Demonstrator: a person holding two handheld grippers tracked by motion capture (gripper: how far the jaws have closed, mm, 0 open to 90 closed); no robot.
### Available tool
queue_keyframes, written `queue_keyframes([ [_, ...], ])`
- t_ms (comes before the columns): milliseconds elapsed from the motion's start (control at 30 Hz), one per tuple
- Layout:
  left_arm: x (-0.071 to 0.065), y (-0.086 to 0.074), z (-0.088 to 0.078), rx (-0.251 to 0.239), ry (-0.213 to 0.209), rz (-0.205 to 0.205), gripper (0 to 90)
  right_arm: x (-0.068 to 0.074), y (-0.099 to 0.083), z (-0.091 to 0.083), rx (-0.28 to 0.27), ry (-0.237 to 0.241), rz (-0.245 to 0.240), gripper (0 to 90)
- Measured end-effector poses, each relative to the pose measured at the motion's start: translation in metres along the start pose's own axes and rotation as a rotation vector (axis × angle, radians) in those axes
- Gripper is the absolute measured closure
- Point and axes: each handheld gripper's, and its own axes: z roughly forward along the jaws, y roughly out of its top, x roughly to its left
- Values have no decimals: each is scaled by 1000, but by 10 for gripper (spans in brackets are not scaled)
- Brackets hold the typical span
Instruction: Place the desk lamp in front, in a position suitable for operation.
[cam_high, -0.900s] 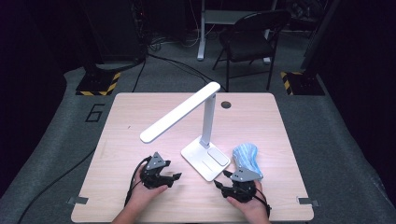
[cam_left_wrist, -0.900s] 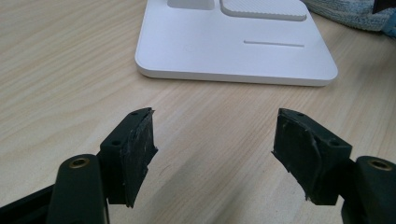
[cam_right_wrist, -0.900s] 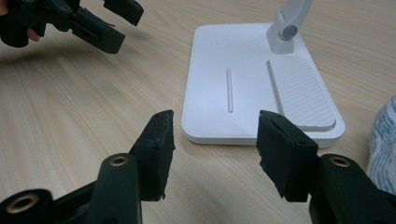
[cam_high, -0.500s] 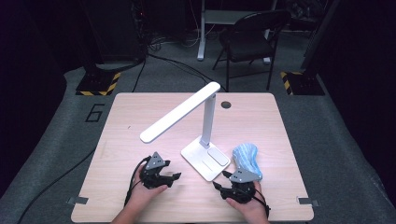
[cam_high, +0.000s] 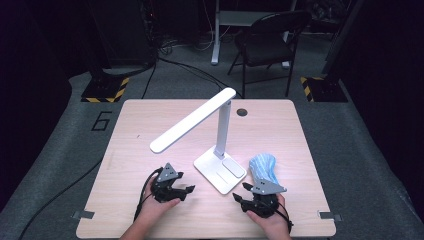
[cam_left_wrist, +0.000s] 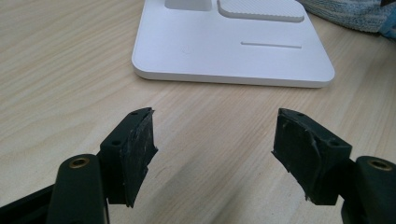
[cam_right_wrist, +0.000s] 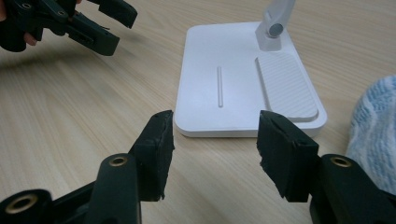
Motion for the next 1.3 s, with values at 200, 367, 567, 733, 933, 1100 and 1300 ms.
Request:
queue_keyframes([
  [200,3,0,0,10,9,16,289,-12,1,-12,-8,-66,27,454],
  [367,4,0,1,9,11,9,292,-26,-1,-21,-15,-116,64,428],
  [567,4,0,1,26,-3,6,295,-37,-2,-29,-37,-189,77,406],
  [733,2,0,2,16,2,1,295,-47,-8,-27,-12,-242,88,406],
  [933,2,0,2,32,-1,12,295,-56,-17,-13,86,-255,85,408],
  [1100,2,-1,2,33,6,19,297,-61,-21,-6,140,-247,96,515],
  [1300,2,0,1,28,4,10,297,-71,-22,-12,146,-305,120,578],
])
